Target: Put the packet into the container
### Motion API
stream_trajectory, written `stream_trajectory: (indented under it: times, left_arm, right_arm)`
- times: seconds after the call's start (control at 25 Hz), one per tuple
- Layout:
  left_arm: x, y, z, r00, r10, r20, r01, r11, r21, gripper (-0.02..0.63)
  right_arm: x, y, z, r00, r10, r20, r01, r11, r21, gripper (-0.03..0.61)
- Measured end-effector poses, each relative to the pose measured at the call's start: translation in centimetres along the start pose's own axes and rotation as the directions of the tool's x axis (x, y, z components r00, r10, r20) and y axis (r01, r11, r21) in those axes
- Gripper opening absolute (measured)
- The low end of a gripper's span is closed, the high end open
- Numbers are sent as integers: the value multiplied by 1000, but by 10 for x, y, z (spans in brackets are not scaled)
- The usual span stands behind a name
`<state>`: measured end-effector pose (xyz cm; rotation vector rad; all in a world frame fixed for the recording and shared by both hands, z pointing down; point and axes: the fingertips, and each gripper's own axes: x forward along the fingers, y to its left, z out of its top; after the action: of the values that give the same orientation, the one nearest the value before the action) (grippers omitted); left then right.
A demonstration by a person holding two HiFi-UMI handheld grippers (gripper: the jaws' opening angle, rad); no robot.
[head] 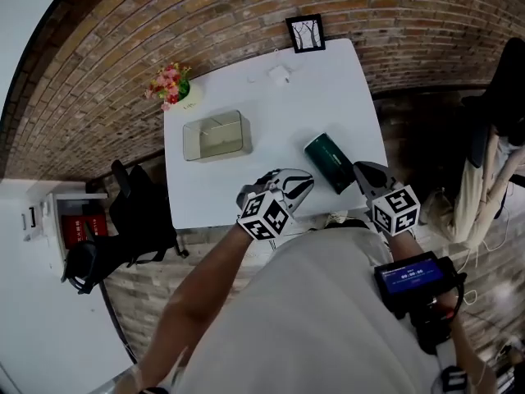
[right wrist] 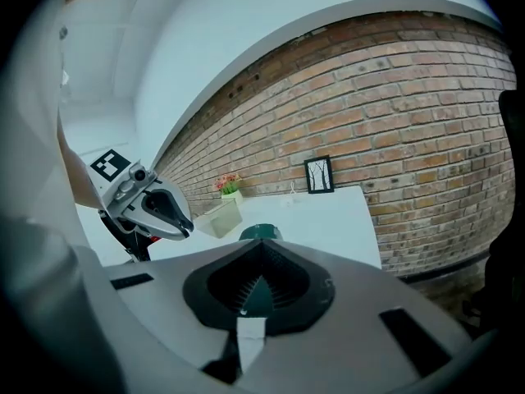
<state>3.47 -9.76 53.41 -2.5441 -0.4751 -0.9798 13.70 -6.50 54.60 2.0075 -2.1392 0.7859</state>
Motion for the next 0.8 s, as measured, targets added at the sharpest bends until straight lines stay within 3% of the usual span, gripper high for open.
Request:
stream_trajectory:
  times: [0.36,0.56,0.8]
  left_arm:
    - [28,17,12,993,-96,-65,106,980,167,26]
    - [37,19,17,982,-150,-112,176,941,290,35]
    - [44,20,17,962,-211,-174,263,888,377,107]
  right_arm:
    - [-1,-28,0,999,-39,12,38,999,31,11]
    - [-3,-39,-1,998,-54,16,53,997,52,11]
    - [-6,-47,-4,997,-68,24,66,994,84,11]
